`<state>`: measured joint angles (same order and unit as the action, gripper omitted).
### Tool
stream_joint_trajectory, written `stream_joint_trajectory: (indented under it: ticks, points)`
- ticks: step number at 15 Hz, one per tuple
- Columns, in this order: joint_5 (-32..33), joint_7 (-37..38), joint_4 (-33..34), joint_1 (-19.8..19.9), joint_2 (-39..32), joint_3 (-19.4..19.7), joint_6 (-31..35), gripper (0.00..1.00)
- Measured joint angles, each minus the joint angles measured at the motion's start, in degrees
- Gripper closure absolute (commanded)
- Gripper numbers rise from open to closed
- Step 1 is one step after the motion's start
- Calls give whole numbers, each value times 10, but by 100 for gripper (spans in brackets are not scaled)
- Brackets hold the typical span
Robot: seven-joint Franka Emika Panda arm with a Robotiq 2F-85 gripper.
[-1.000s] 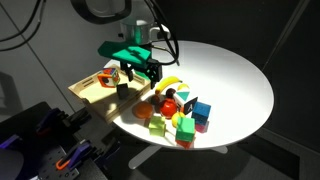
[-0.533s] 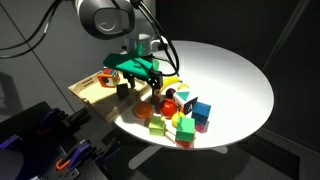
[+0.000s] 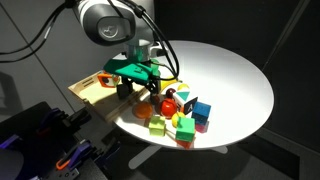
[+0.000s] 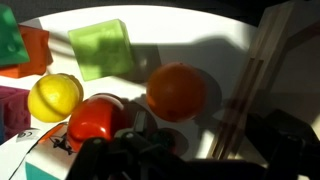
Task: Pick up the orange toy from the table and put it in the tray
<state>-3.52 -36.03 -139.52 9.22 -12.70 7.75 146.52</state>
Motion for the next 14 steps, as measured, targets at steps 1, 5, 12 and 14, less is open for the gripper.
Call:
stream_joint_trajectory:
  ticks: [1,5,12,14]
  points:
    - [7,0,0,0,-2,0,0,0]
    - [41,3,-1,4,-9,0,6,0]
    - [64,4,-2,14,-25,0,30,0]
    - [64,4,-2,14,-27,-2,31,0]
